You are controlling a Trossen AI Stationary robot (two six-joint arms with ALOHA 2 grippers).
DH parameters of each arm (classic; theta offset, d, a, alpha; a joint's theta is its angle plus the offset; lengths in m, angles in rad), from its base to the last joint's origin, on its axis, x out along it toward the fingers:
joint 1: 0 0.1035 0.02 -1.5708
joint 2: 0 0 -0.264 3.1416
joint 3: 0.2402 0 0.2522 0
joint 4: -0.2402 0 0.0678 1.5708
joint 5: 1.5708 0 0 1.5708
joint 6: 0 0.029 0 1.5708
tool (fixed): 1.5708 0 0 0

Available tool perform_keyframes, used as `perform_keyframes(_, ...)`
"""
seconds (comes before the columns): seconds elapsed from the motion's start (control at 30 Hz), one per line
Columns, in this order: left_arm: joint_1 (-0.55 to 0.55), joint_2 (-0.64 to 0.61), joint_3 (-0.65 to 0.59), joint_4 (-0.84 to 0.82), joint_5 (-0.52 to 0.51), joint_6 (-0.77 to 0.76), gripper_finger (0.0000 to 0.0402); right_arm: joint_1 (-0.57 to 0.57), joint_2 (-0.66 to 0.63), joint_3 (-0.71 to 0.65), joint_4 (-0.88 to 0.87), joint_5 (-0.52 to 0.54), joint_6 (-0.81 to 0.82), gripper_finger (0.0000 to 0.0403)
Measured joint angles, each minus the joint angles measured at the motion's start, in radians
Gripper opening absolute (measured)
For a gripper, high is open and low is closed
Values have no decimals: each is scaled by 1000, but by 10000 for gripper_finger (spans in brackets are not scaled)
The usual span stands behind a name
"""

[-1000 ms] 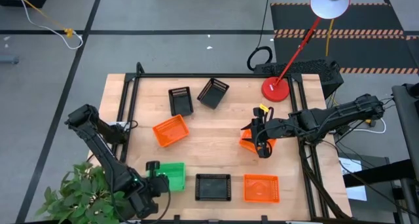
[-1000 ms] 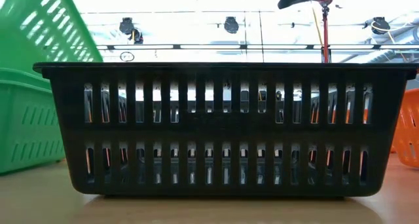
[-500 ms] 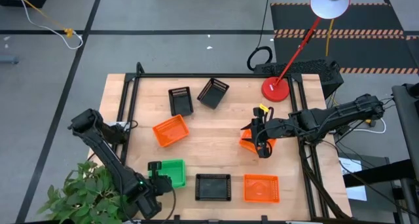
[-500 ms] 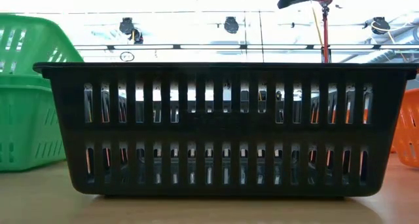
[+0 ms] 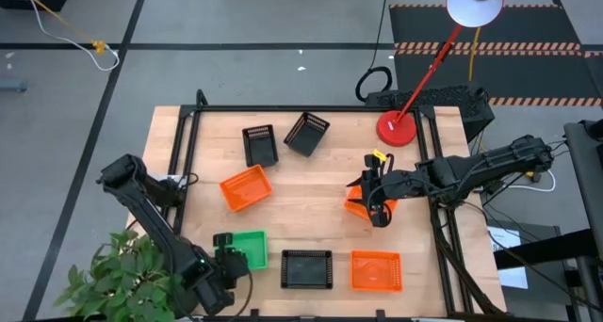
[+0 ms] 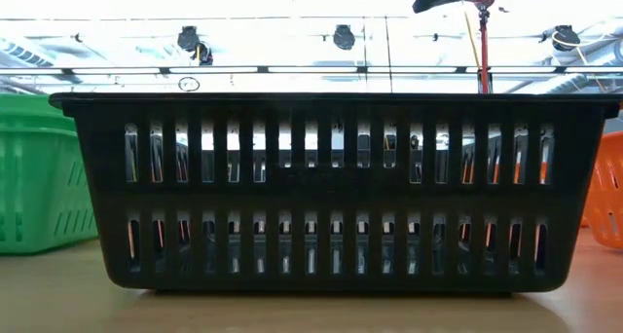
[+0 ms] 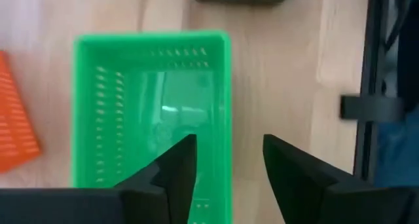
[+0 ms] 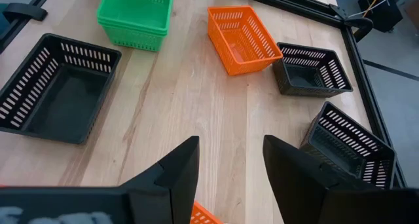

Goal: Stack baskets by color
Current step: Stack the top green bin on top of the bottom green bin

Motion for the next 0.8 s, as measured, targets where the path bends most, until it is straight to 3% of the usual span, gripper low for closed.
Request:
perform_keyframes(0.2, 52, -23, -1, -73, -188, 22, 167, 0, 0, 0, 0, 0, 0, 164)
perform_keyframes(0.3, 112, -23, -11, -127, -202, 40, 146, 0, 0, 0, 0, 0, 0, 164)
perform_keyframes(0.43, 201, -23, -40, -155, -197, 92, 114, 0, 0, 0, 0, 0, -2, 164)
perform_keyframes(0.8, 359, -23, -151, -77, -39, 310, 42, 0, 0, 0, 0, 0, -4, 164)
